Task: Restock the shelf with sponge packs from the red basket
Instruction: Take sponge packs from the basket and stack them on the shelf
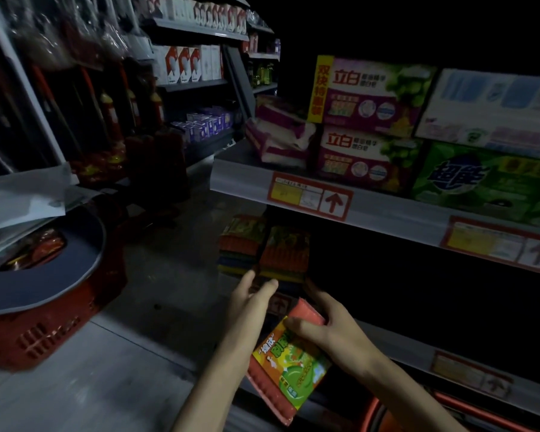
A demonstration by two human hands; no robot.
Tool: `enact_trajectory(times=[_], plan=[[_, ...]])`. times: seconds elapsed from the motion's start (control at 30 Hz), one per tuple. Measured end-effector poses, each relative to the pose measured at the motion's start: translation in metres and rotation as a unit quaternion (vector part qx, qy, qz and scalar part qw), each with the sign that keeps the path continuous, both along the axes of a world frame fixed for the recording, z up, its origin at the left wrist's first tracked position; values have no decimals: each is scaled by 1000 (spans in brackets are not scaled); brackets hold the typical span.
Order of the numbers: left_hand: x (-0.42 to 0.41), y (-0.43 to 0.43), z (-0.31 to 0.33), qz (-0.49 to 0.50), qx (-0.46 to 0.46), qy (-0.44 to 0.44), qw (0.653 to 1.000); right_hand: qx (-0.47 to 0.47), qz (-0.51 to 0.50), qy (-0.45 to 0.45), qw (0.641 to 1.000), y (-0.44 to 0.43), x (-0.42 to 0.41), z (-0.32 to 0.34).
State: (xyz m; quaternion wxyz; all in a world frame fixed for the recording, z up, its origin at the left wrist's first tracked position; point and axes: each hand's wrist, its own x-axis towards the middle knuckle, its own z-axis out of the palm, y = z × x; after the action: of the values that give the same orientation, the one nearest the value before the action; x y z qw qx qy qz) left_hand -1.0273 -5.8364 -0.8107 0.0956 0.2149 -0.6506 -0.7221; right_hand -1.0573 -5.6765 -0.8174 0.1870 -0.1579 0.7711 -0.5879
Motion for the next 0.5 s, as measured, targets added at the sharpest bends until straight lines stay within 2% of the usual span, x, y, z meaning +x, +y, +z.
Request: enact_trajectory(times=[0.2, 0.5], plan=[[-4, 3, -4, 21, -9, 6, 1000, 9, -15, 12, 1000, 0, 0, 1], [-6, -31, -28, 220, -71, 0, 973, -27, -37, -8, 999, 5, 8, 6]])
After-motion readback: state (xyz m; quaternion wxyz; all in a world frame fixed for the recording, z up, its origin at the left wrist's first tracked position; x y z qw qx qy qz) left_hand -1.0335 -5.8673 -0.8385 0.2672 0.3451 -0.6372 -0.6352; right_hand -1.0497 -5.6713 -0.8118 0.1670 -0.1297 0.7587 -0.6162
